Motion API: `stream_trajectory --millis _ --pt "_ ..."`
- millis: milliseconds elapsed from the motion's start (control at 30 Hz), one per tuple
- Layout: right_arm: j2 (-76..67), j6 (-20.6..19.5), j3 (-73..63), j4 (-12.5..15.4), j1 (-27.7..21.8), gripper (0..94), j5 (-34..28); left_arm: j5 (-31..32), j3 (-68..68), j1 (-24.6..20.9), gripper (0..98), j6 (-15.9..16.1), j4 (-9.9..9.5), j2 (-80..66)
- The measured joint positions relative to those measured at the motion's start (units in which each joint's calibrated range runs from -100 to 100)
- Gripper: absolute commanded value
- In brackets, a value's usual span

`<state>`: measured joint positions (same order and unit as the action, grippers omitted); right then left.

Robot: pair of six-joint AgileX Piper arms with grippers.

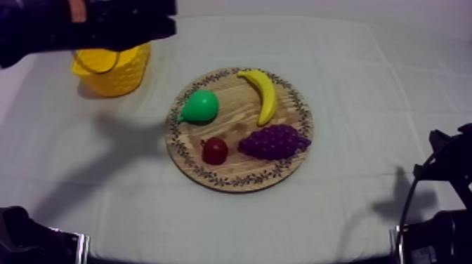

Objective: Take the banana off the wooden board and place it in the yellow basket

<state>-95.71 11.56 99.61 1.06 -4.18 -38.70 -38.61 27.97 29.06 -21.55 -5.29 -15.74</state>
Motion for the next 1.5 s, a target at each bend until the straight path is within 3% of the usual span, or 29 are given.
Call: stream_trajectory --millis 367,533,633,733,833,900,1000,1333,1500 --pt "0.00 0.00 0.00 0.00 0.00 0.4 0.00 -1.14 -8.03 1.28 7.6 1.23 2.56 14.06" --pt "0.00 0.00 0.00 0.00 0.00 0.4 0.00 -1.19 -9.61 -0.06 10.6 5.15 8.22 18.49" --pt "0.00 0.00 0.00 0.00 0.00 0.4 0.00 -0.47 -10.62 0.56 13.2 7.43 10.08 20.06" --pt "0.00 0.00 0.00 0.00 0.00 0.4 0.00 -0.95 -11.75 1.55 21.7 8.22 9.21 20.88" --pt "0.00 0.00 0.00 0.00 0.00 0.4 0.00 -1.56 -12.10 1.84 44.9 7.46 6.77 21.29" --pt "0.00 0.00 0.00 0.00 0.00 0.4 0.00 -1.64 -12.17 1.84 62.2 6.26 6.40 21.30" --pt "0.00 0.00 0.00 0.00 0.00 0.4 0.00 -1.83 -11.87 1.84 75.3 5.11 6.33 21.35" --pt "0.00 0.00 0.00 0.00 0.00 0.4 0.00 -1.83 -11.56 1.71 80.1 5.05 6.44 21.75" --pt "0.00 0.10 0.00 0.00 0.00 0.4 0.00 -2.36 -13.47 1.69 79.7 5.90 7.47 24.09"
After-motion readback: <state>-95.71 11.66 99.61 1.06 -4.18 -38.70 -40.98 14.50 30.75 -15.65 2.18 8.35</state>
